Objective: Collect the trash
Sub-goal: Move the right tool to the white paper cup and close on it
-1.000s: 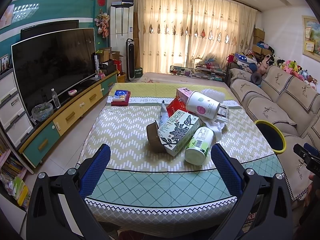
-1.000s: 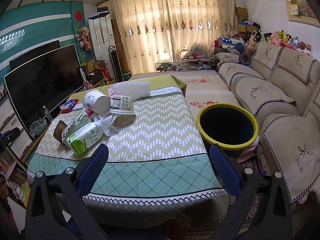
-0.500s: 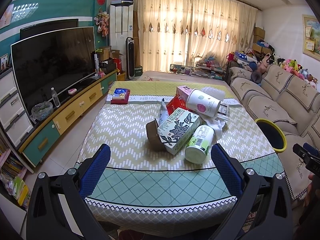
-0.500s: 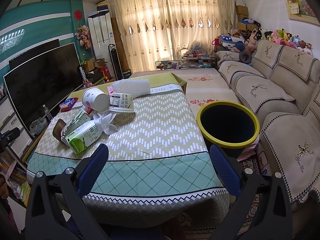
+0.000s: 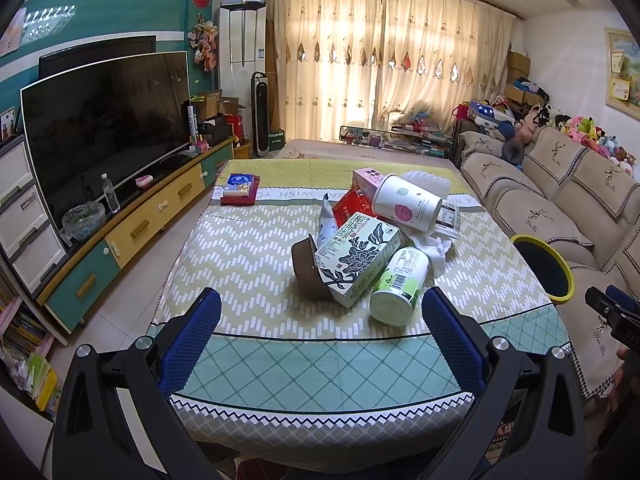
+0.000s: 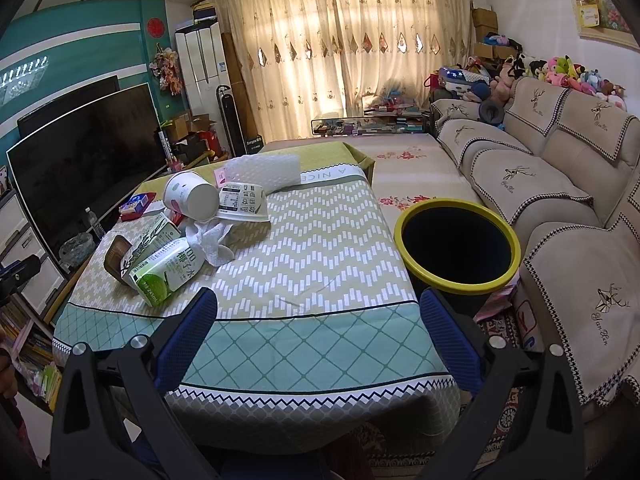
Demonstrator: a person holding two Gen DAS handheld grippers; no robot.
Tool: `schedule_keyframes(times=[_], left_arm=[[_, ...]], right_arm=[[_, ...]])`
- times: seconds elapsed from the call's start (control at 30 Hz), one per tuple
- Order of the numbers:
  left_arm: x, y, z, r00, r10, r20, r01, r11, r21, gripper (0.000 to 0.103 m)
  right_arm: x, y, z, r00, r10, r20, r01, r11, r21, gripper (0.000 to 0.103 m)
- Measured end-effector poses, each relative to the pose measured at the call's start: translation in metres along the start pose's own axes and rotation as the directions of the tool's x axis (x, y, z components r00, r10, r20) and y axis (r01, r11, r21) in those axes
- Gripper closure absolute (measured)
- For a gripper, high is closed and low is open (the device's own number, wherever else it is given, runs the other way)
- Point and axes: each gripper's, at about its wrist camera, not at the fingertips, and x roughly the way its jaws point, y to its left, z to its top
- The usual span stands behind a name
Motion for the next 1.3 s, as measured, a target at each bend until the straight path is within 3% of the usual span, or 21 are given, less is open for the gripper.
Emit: schedule_keyframes(times=[0.33,0.7,0.97,1.07,1.3], left_arm=[[0.009,0.002,0.000,1.000,0.005,-0.011,-0.005,1.000,-0.005,0.004],[0.031,0.022,0.003,0.999,0.028,-0.024,-0.028,0.999,-0.035,0.004],[0.063,0.034,0.008,0.998,0.049,-0.032,-0.050,0.998,-0.037,0.004],[0.074,0.035,0.013,0.998,0.052,-0.026,-0.053,0.998,-0.027,0.004],[0.100,0.034,0.021,0.999,0.028,-0.040,-0.028,0.999,-0.020,0.004]], right_arm=[[0.008,0.003,0.001,1.000,0.004,-0.017,-0.005,1.000,-0.013,0.006],[0.056,0.049,0.036,0.991,0.127,-0.051,-0.132,0.986,-0.100,0.006],[0.119,0.105,0.073,0.963,0.258,-0.084,-0.270,0.940,-0.209,0.008],[0.144,0.120,0.085,0.946,0.300,-0.122,-0.321,0.916,-0.241,0.014],[0.193,0.141,0.098,0.919,0.340,-0.200,-0.387,0.876,-0.286,0.017]])
